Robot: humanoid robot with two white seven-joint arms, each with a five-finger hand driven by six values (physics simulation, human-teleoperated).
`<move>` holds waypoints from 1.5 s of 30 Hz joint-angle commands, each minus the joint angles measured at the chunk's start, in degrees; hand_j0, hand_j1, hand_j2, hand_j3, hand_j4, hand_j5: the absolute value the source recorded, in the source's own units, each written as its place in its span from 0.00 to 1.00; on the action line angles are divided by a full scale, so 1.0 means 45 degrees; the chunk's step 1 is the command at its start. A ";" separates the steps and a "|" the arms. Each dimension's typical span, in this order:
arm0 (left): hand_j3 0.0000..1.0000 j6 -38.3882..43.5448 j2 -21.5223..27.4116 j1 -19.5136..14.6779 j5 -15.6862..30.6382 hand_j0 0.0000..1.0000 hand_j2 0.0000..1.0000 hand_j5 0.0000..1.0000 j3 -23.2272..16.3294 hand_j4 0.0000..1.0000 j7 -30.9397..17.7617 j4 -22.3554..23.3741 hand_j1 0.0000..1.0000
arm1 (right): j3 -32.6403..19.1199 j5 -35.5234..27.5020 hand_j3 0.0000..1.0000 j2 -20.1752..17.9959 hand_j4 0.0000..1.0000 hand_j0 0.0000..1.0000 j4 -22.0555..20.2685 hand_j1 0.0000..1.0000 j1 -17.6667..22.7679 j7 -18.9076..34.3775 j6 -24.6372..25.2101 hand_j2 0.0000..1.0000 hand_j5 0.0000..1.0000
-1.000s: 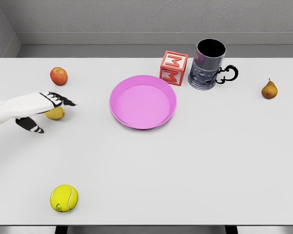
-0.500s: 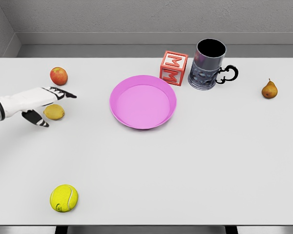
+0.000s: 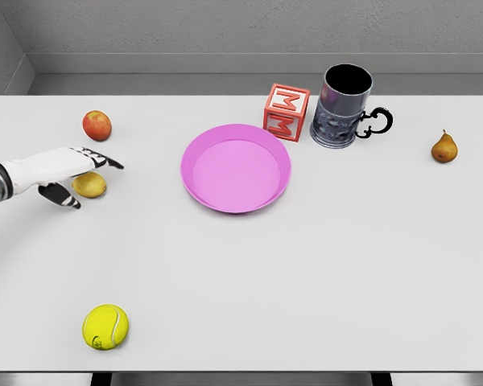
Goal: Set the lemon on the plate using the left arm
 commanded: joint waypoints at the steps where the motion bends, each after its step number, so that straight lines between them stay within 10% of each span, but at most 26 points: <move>1: 0.75 -0.0045 0.0002 0.0000 0.0041 0.75 0.75 0.75 -0.0016 0.75 0.0001 -0.0050 0.75 | 0.0001 -0.0004 1.00 0.0000 1.00 1.00 0.0001 1.00 0.0000 0.0001 0.0000 1.00 1.00; 18: 0.44 -0.0689 0.0021 0.0020 0.0120 0.44 0.44 0.44 -0.0094 0.44 0.0001 -0.0031 0.44 | 0.0001 -0.0004 1.00 0.0000 1.00 1.00 0.0001 1.00 0.0000 0.0001 0.0000 1.00 1.00; 45: 0.40 -0.0513 0.0002 -0.0313 0.0627 0.40 0.40 0.40 -0.0035 0.40 0.0001 -0.2394 0.40 | 0.0001 -0.0004 1.00 0.0000 1.00 1.00 0.0001 1.00 0.0000 0.0001 0.0000 1.00 1.00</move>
